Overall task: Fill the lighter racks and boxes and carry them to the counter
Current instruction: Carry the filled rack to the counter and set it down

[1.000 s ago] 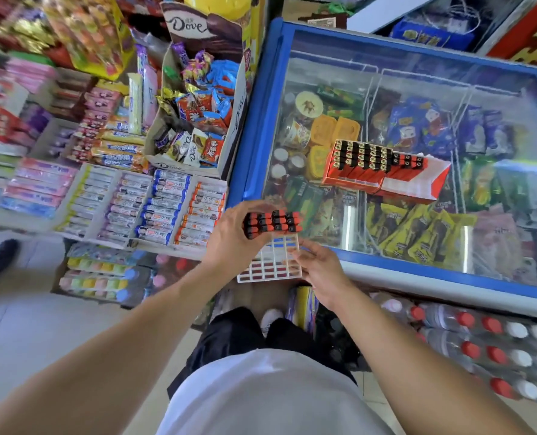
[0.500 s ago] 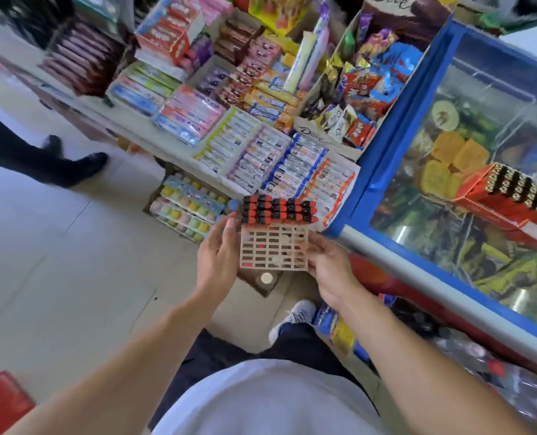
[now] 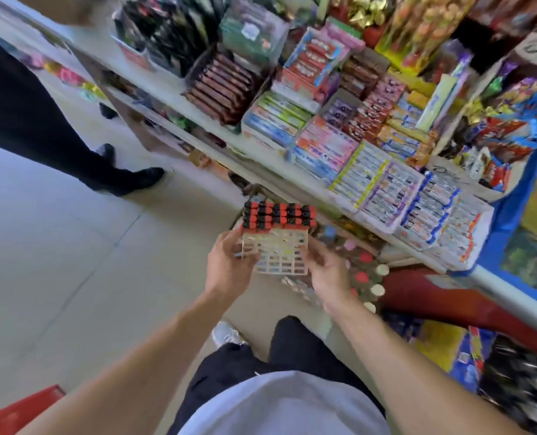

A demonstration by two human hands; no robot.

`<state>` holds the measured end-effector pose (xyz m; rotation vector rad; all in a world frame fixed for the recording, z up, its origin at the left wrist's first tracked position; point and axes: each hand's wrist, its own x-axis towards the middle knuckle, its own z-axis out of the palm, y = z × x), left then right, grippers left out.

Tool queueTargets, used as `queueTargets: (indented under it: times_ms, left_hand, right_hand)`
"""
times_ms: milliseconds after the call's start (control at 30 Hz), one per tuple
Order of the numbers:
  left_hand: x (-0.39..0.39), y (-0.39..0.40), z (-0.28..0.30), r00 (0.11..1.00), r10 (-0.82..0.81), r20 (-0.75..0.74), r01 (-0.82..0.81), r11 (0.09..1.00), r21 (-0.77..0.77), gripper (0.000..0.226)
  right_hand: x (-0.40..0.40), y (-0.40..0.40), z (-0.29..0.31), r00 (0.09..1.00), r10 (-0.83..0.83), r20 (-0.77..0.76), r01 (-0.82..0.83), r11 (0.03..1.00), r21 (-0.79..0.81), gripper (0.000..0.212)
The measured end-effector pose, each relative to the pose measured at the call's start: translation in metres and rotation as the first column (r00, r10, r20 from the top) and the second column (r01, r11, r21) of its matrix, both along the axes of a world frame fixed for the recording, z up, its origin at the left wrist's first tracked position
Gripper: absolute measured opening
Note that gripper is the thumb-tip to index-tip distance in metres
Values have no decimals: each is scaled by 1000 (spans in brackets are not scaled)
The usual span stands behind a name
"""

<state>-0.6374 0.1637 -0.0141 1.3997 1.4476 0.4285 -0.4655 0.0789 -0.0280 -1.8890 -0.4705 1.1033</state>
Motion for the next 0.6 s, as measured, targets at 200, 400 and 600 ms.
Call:
queueTargets:
  times_ms: [200, 400, 600]
  left_hand:
    - [-40, 78, 11, 999, 46, 28, -46, 999, 25, 54]
    - [-62, 170, 22, 991, 135, -1, -134, 989, 54, 44]
    - [-74, 258, 38, 981, 195, -3, -193, 973, 129, 47]
  right_hand:
    - [-32, 82, 7, 984, 177, 10, -177, 984, 0, 48]
    - [-48, 179, 23, 943, 331, 27, -332, 943, 30, 56]
    - [-61, 273, 46, 912, 403, 82, -409, 907, 94, 57]
